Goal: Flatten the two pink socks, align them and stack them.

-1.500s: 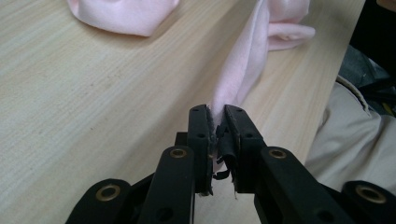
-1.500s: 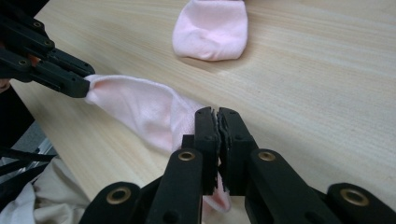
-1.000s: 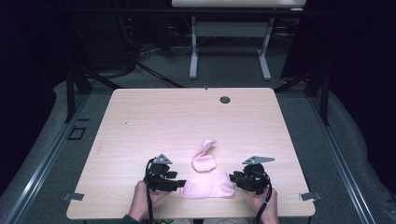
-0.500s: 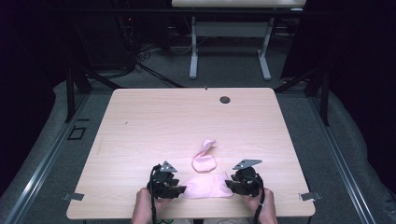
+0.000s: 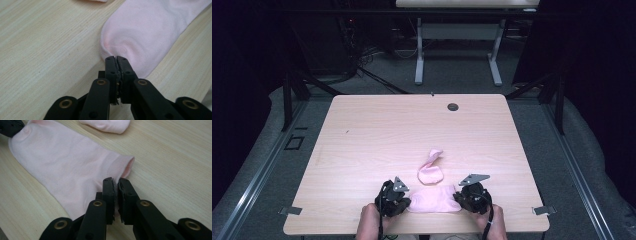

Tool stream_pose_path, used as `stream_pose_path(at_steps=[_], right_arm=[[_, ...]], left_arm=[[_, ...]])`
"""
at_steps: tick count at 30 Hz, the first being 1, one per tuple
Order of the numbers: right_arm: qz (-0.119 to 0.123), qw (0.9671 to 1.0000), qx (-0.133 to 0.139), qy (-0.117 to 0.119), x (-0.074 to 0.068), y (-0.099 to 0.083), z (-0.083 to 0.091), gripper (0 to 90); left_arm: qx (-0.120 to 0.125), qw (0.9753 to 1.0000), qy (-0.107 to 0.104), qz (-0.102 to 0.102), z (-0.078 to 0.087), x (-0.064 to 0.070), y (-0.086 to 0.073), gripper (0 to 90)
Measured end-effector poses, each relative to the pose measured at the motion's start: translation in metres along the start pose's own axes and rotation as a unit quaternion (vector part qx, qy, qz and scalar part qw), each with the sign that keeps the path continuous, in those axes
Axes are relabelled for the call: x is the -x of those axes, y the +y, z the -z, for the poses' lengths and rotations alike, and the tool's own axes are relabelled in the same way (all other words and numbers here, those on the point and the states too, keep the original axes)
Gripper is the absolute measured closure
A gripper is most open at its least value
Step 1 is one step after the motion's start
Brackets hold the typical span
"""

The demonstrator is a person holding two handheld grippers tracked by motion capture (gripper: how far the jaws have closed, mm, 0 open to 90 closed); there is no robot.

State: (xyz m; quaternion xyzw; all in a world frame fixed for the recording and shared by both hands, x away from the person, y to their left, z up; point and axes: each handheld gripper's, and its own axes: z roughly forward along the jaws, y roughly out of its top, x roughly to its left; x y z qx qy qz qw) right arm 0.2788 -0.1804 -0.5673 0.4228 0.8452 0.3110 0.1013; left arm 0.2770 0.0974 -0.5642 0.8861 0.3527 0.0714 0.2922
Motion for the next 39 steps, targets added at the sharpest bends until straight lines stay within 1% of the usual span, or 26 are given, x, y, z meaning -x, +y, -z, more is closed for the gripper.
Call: stream_pose_path(at_steps=[3,4,5,7,9,10,12,13,15,16,20,22,23,24,25,26,27,28,29,30,31,33,34,35,36,39], right_arm=[[-0.003,1.0,0.002,0.007,-0.001,-0.001,0.001,84.5],[0.0,1.0,0.0,0.007,-0.001,-0.001,0.003,84.5],[-0.004,0.9999,0.004,0.01,-0.002,-0.002,0.004,84.5],[-0.003,0.9999,0.009,0.014,-0.004,-0.003,0.007,84.5],[-0.002,0.9998,0.014,0.013,-0.008,-0.005,0.01,84.5],[0.002,0.9998,0.009,0.016,-0.009,-0.005,0.011,84.4],[0.006,0.9998,0.008,0.019,-0.013,-0.006,0.011,84.4],[0.009,0.9998,0.003,0.017,-0.014,-0.006,0.011,84.4],[0.01,0.9997,0.001,0.02,-0.017,-0.008,0.01,84.4],[0.012,0.9997,-0.004,0.019,-0.018,-0.009,0.009,84.4],[0.01,0.9998,-0.004,0.019,-0.019,-0.013,0.008,84.3],[0.012,0.9997,-0.005,0.02,-0.019,-0.013,0.009,82.7],[0.011,0.9997,-0.004,0.021,-0.019,-0.013,0.009,78.9],[0.007,0.9997,-0.002,0.024,-0.018,-0.013,0.01,70.6],[0.006,0.9995,0.0,0.03,-0.016,-0.013,0.011,62.9],[0.006,0.9995,0.005,0.03,-0.015,-0.012,0.012,57.9],[-0.001,0.9994,0.012,0.033,-0.014,-0.012,0.013,53.0],[0.002,0.9993,0.014,0.035,-0.011,-0.011,0.015,46.5],[-0.004,0.9991,0.018,0.038,-0.01,-0.01,0.016,41.2],[-0.007,0.9991,0.024,0.035,-0.008,-0.009,0.018,34.6],[-0.008,0.9989,0.031,0.033,-0.005,-0.007,0.02,27.7],[-0.016,0.9985,0.041,0.033,-0.001,-0.002,0.021,19.2],[-0.017,0.9983,0.044,0.033,0.001,0.001,0.022,17.5],[-0.018,0.998,0.047,0.039,0.003,0.002,0.022,16.0],[-0.021,0.9979,0.047,0.038,0.005,0.005,0.022,14.8],[-0.025,0.9976,0.053,0.038,0.011,0.013,0.019,14.5]], left_arm=[[0.003,0.9999,-0.012,0.005,0.001,-0.003,-0.002,89.6],[0.004,0.9998,-0.018,0.007,0.002,-0.004,-0.003,89.8],[0.006,0.9997,-0.021,0.011,0.004,-0.004,-0.005,89.8],[0.007,0.9996,-0.025,0.013,0.008,-0.004,-0.008,89.8],[0.007,0.9995,-0.026,0.015,0.011,-0.003,-0.012,89.8],[0.007,0.9996,-0.026,0.013,0.013,-0.003,-0.013,89.8],[0.005,0.9996,-0.025,0.013,0.015,-0.002,-0.016,89.7],[0.005,0.9996,-0.025,0.015,0.014,-0.003,-0.017,89.7],[0.002,0.9996,-0.023,0.016,0.014,-0.004,-0.018,89.6],[0.002,0.9996,-0.024,0.016,0.014,-0.004,-0.019,89.6],[-0.001,0.9996,-0.023,0.015,0.014,-0.004,-0.019,89.3],[-0.005,0.9997,-0.018,0.013,0.014,-0.004,-0.019,88.1],[-0.006,0.9998,-0.013,0.017,0.015,-0.004,-0.018,81.1],[-0.004,0.9997,-0.012,0.02,0.016,-0.004,-0.017,68.6],[0.001,0.9997,-0.01,0.02,0.018,-0.005,-0.017,60.0],[0.003,0.9997,-0.01,0.022,0.02,-0.006,-0.016,52.3],[0.008,0.9996,-0.011,0.027,0.022,-0.008,-0.015,45.3],[0.011,0.9996,-0.01,0.025,0.025,-0.01,-0.012,38.0],[0.017,0.9994,-0.009,0.029,0.027,-0.013,-0.01,32.5],[0.022,0.9993,0.0,0.031,0.029,-0.015,-0.005,25.8],[0.026,0.9992,0.003,0.029,0.031,-0.017,-0.002,21.9],[0.034,0.9991,0.007,0.024,0.033,-0.021,0.007,16.9],[0.037,0.999,0.005,0.024,0.033,-0.023,0.011,15.3],[0.039,0.999,0.004,0.02,0.033,-0.026,0.016,14.5],[0.041,0.9989,0.005,0.02,0.033,-0.029,0.021,12.6],[0.048,0.9987,0.006,0.016,0.031,-0.037,0.038,8.4]])
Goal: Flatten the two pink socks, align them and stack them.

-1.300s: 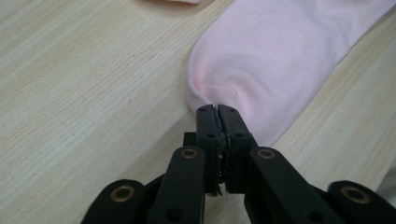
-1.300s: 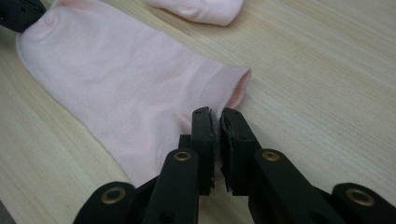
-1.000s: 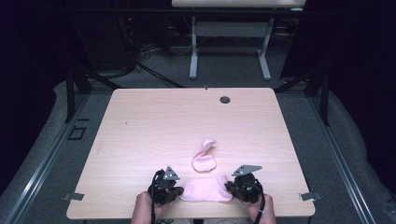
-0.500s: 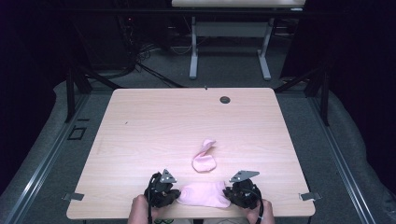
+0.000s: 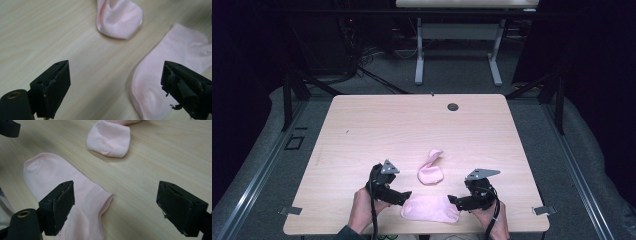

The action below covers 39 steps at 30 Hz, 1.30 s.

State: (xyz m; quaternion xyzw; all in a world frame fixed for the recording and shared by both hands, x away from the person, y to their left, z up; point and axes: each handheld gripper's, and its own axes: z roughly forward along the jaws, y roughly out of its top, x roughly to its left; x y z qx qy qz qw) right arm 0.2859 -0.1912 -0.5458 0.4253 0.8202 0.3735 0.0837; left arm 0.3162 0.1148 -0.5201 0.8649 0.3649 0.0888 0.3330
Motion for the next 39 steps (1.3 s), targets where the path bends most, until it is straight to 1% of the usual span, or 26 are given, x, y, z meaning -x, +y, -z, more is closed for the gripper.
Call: stream_pose_path(at_steps=[2,5,7,8,10,12,13,14,15,17,19,20,21,22,23,24,26,27,28,29,33,34,35,36,37,39], right_arm=[[0.001,1.0,-0.003,-0.004,0.002,0.004,-0.002,14.9],[-0.004,1.0,-0.004,0.004,0.004,0.009,-0.006,15.1],[-0.005,1.0,-0.001,0.002,0.005,0.011,-0.009,15.5],[-0.004,1.0,0.0,0.004,0.005,0.012,-0.011,15.7],[-0.005,1.0,-0.003,0.002,0.006,0.014,-0.013,16.5],[-0.01,0.9999,-0.003,0.0,0.007,0.017,-0.017,18.1],[-0.01,0.9999,-0.002,-0.003,0.008,0.019,-0.019,19.2],[-0.012,0.9999,-0.005,-0.002,0.008,0.02,-0.02,21.6],[-0.013,0.9999,-0.005,-0.004,0.008,0.022,-0.021,25.1],[-0.011,0.9999,-0.004,-0.004,0.009,0.027,-0.026,28.8],[-0.013,0.9998,-0.009,-0.008,0.008,0.03,-0.03,34.3],[-0.017,0.9998,-0.011,0.0,0.008,0.032,-0.033,35.5],[-0.017,0.9998,-0.013,-0.002,0.009,0.033,-0.034,39.3],[-0.02,0.9997,-0.012,0.0,0.009,0.035,-0.037,42.4],[-0.02,0.9997,-0.011,-0.004,0.01,0.036,-0.04,42.5],[-0.023,0.9997,-0.012,-0.004,0.01,0.038,-0.043,44.7],[-0.025,0.9995,-0.02,-0.004,0.011,0.042,-0.048,46.1],[-0.023,0.9995,-0.021,-0.008,0.011,0.043,-0.051,47.2],[-0.025,0.9995,-0.018,-0.005,0.012,0.045,-0.054,48.1],[-0.026,0.9995,-0.017,-0.006,0.012,0.046,-0.058,49.0],[-0.023,0.9993,-0.029,-0.009,0.011,0.048,-0.069,53.1],[-0.028,0.9991,-0.033,-0.004,0.011,0.048,-0.071,54.0],[-0.03,0.9992,-0.025,-0.006,0.012,0.048,-0.072,57.1],[-0.03,0.9992,-0.025,-0.008,0.012,0.049,-0.073,58.5],[-0.032,0.9992,-0.023,-0.009,0.013,0.049,-0.075,59.7],[-0.038,0.9989,-0.027,0.008,0.015,0.048,-0.077,64.2]], left_arm=[[0.004,1.0,-0.007,-0.005,-0.002,-0.003,0.012,9.0],[0.005,0.9999,-0.01,-0.013,-0.007,-0.005,0.031,10.9],[0.01,0.9996,-0.017,-0.017,-0.012,-0.007,0.041,12.4],[0.006,0.9996,-0.019,-0.022,-0.016,-0.009,0.048,14.6],[0.006,0.9995,-0.025,-0.02,-0.023,-0.01,0.056,16.5],[-0.002,0.9993,-0.023,-0.029,-0.032,-0.01,0.067,22.4],[0.0,0.9991,-0.03,-0.029,-0.035,-0.011,0.07,24.5],[-0.003,0.9988,-0.036,-0.031,-0.039,-0.011,0.075,26.8],[-0.004,0.9988,-0.035,-0.034,-0.044,-0.01,0.08,30.7],[-0.009,0.9984,-0.043,-0.035,-0.053,-0.01,0.091,34.5],[-0.013,0.9986,-0.036,-0.037,-0.061,-0.008,0.1,40.3],[-0.015,0.9985,-0.038,-0.037,-0.064,-0.008,0.103,41.5],[-0.019,0.9985,-0.035,-0.038,-0.068,-0.007,0.106,44.6],[-0.023,0.9984,-0.031,-0.04,-0.072,-0.007,0.109,45.6],[-0.033,0.9982,-0.029,-0.04,-0.076,-0.008,0.111,46.9],[-0.037,0.9981,-0.029,-0.039,-0.079,-0.008,0.112,49.2],[-0.042,0.9979,-0.032,-0.037,-0.085,-0.01,0.114,50.6],[-0.043,0.9979,-0.035,-0.034,-0.087,-0.011,0.114,51.3],[-0.044,0.9976,-0.04,-0.037,-0.089,-0.012,0.115,52.0],[-0.044,0.9976,-0.039,-0.036,-0.09,-0.013,0.115,54.4],[-0.05,0.9973,-0.04,-0.036,-0.095,-0.017,0.114,64.1],[-0.05,0.9972,-0.043,-0.036,-0.095,-0.018,0.114,65.7],[-0.049,0.9972,-0.045,-0.036,-0.095,-0.019,0.113,69.4],[-0.049,0.9971,-0.043,-0.038,-0.096,-0.02,0.113,71.7],[-0.049,0.9973,-0.042,-0.035,-0.097,-0.02,0.112,71.9],[-0.046,0.9975,-0.042,-0.034,-0.098,-0.021,0.111,76.0]])
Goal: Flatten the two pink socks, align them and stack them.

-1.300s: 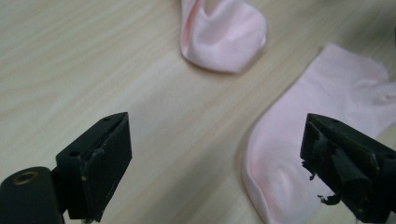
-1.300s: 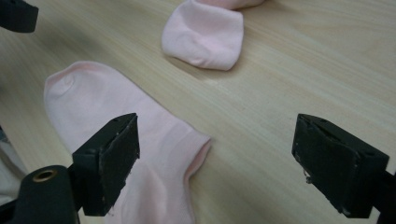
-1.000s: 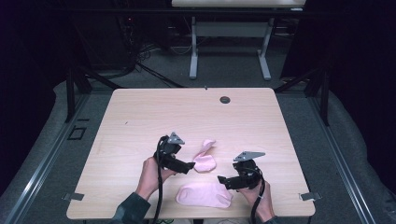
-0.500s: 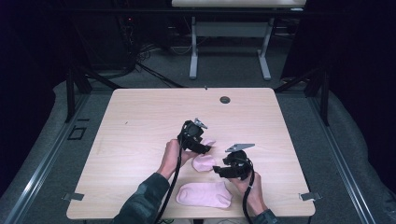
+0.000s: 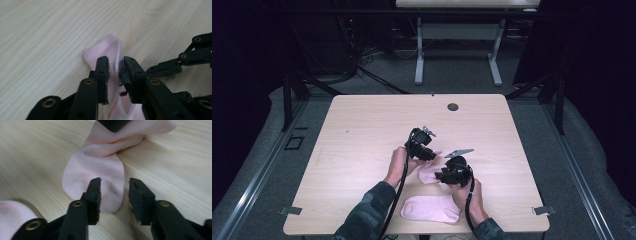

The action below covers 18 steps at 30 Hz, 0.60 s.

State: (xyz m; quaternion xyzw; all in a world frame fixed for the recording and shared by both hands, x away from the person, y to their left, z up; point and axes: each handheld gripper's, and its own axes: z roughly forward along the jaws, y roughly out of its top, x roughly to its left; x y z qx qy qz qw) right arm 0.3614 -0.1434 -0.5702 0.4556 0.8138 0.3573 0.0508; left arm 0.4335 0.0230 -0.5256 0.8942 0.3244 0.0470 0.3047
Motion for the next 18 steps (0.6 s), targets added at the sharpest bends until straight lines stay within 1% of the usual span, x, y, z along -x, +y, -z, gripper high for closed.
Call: stream_pose_path(at_steps=[1,3,4,5,6,7,8,9,10,11,13,16,17,18], right_arm=[[-0.004,0.9999,0.0,0.011,0.002,-0.001,-0.001,66.9],[-0.003,0.9999,0.0,0.015,0.002,-0.002,-0.003,72.4],[-0.002,0.9999,0.001,0.013,0.001,-0.002,-0.003,75.6],[0.0,0.9999,-0.003,0.013,0.001,-0.002,-0.003,78.9],[0.002,0.9999,-0.003,0.014,0.001,-0.002,-0.003,83.5],[0.002,0.9999,0.001,0.013,0.0,-0.002,-0.003,85.5],[0.005,0.9999,0.003,0.013,0.0,-0.002,-0.001,86.5],[0.007,0.9999,0.004,0.011,0.001,-0.002,0.001,86.8],[0.006,0.9999,0.004,0.012,0.001,-0.003,0.002,87.0],[0.006,0.9999,0.006,0.008,0.002,-0.003,0.005,87.1],[0.013,0.9999,0.006,-0.001,0.002,-0.002,0.012,87.1],[0.023,0.9995,0.015,-0.012,0.001,-0.001,0.026,87.1],[0.026,0.9994,0.018,-0.017,0.001,-0.001,0.03,87.1],[0.025,0.9993,0.02,-0.019,0.001,-0.001,0.033,87.1]], left_arm=[[0.002,1.0,-0.003,0.001,-0.001,0.0,-0.001,77.8],[0.008,0.9999,-0.003,0.005,-0.001,-0.001,-0.004,82.6],[0.012,0.9999,-0.008,0.009,-0.001,-0.002,-0.006,85.6],[0.02,0.9996,-0.008,0.016,-0.001,-0.004,-0.008,86.6],[0.027,0.9994,-0.006,0.019,0.0,-0.004,-0.01,87.2],[0.034,0.9992,-0.006,0.022,0.003,-0.005,-0.011,87.6],[0.047,0.9986,-0.005,0.024,0.006,-0.006,-0.014,87.8],[0.055,0.9982,-0.004,0.024,0.009,-0.006,-0.015,88.0],[0.07,0.9972,0.0,0.026,0.013,-0.006,-0.018,88.0],[0.082,0.9963,0.001,0.026,0.017,-0.006,-0.021,88.0],[0.108,0.9935,0.003,0.034,0.025,-0.006,-0.026,88.0],[0.153,0.9871,0.008,0.045,0.039,-0.006,-0.036,88.0],[0.16,0.986,0.008,0.047,0.042,-0.006,-0.038,88.0],[0.172,0.9837,0.009,0.051,0.046,-0.006,-0.042,88.0]])
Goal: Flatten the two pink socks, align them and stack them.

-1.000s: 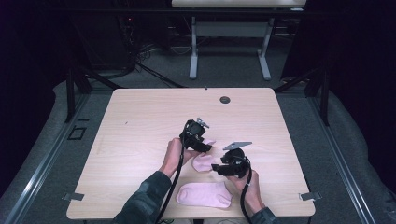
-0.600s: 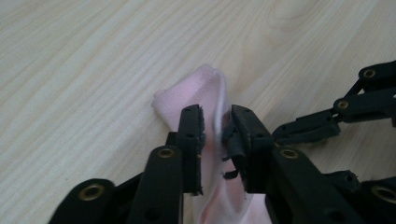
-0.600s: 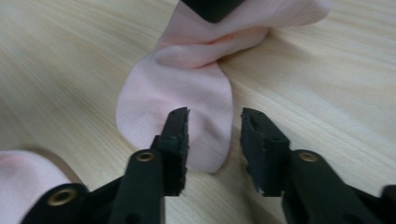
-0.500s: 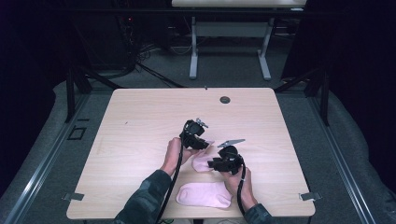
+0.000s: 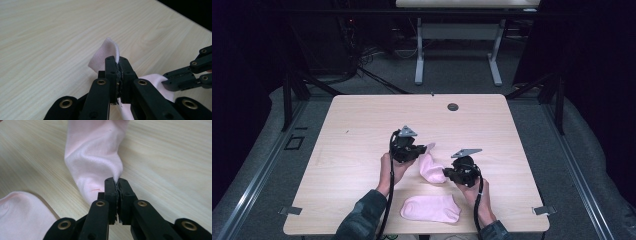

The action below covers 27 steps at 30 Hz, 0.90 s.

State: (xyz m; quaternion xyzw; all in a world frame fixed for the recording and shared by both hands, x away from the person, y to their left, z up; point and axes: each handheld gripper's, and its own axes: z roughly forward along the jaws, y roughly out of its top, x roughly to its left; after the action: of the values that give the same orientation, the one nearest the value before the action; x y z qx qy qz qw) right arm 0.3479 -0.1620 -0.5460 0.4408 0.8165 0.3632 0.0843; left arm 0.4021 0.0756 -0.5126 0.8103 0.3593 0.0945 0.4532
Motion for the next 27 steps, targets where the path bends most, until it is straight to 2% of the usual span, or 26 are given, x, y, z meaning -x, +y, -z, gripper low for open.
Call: stream_pose_path(at_steps=[2,6,9,12,15,19,20,23,26,27], right_arm=[[-0.001,1.0,0.004,-0.004,0.002,0.001,0.008,87.1],[-0.001,0.9998,0.013,-0.012,0.006,0.005,0.025,87.0],[0.002,0.9997,0.015,-0.017,0.008,0.009,0.035,87.0],[0.006,0.9999,0.003,-0.01,0.007,0.011,0.039,86.9],[0.021,0.9994,-0.024,-0.017,0.0,0.014,0.035,86.9],[0.021,0.9979,-0.059,-0.015,0.0,0.012,0.019,86.6],[0.022,0.9975,-0.065,-0.016,0.001,0.011,0.013,86.2],[0.025,0.9953,-0.091,-0.019,0.003,0.005,0.002,83.7],[0.024,0.9941,-0.104,-0.017,0.004,0.002,-0.002,80.9],[0.018,0.9948,-0.1,-0.012,0.005,0.0,-0.002,79.6]], left_arm=[[0.024,0.9997,0.002,0.006,0.011,0.0,-0.004,87.9],[0.054,0.9981,0.001,0.03,0.025,0.0,-0.012,87.8],[0.07,0.9965,0.0,0.045,0.033,0.001,-0.022,87.7],[0.078,0.9958,0.001,0.049,0.036,0.002,-0.039,87.5],[0.06,0.9965,0.003,0.057,0.032,0.001,-0.054,87.2],[0.016,0.9963,0.0,0.084,0.026,0.0,-0.073,86.3],[0.003,0.9964,-0.002,0.085,0.025,0.0,-0.077,85.4],[-0.041,0.9952,0.013,0.088,0.024,0.001,-0.086,70.2],[-0.056,0.9946,0.036,0.08,0.029,0.0,-0.092,57.7],[-0.056,0.9944,0.043,0.079,0.032,-0.001,-0.093,55.1]])
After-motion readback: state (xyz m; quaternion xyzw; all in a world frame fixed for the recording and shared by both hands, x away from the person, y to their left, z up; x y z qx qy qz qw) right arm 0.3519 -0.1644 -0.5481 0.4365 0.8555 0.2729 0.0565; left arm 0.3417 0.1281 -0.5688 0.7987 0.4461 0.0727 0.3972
